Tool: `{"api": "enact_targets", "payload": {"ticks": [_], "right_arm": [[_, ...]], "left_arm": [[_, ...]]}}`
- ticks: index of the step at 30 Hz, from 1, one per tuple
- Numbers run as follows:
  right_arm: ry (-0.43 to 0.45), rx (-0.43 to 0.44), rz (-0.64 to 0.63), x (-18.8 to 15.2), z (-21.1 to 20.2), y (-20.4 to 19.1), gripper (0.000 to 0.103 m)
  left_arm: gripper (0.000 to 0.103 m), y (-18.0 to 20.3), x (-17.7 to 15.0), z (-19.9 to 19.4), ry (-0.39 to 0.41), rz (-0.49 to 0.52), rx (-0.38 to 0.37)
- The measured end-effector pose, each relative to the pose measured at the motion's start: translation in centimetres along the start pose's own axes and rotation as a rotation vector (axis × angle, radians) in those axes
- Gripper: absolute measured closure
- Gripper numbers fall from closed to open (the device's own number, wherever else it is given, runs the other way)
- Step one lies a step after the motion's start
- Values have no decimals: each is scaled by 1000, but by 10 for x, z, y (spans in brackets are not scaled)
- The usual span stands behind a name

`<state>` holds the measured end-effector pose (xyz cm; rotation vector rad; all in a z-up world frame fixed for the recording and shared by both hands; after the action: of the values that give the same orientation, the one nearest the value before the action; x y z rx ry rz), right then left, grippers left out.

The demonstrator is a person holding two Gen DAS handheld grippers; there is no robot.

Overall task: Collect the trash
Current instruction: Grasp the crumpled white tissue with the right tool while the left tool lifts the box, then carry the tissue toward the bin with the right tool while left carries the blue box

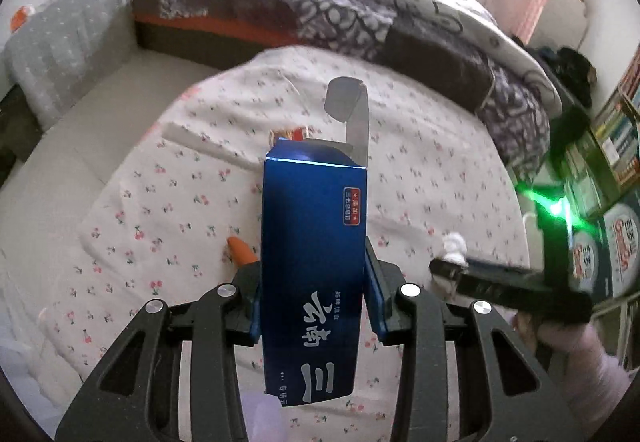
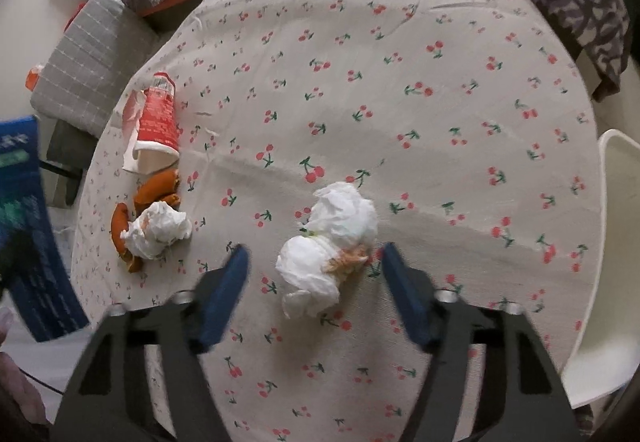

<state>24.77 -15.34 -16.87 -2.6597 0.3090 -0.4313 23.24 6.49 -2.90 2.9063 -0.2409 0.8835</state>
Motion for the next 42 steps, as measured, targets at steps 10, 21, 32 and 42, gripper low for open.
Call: {"api": "enact_targets", "payload": {"ticks": [10,21,32,42], "right_arm": [[200,65,-95,9,-40,-23,64],[516,60,-272,5,-119,-51,64],[612,21,-307,-5,-153,-40,64],[646,-1,-278,-6,-173,-21,64]], "left_arm": [[66,4,-2,-1,65,-11,23],[66,23,9,-30,238,-43,63],[66,43,13,-36,293,-55,57],[66,63,16,-39,316,-43,33]]}}
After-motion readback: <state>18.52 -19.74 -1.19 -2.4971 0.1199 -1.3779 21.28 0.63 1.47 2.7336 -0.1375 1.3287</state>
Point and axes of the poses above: each gripper's, at about its wrist camera, not at the fingertips, and z roughly the way its jaws point, y to its right, x to its top, the point moved 2 cm from there along z, roughly the way its jaws point, and after that the axes turned 7 degrees about x, right-handed, at the moved point
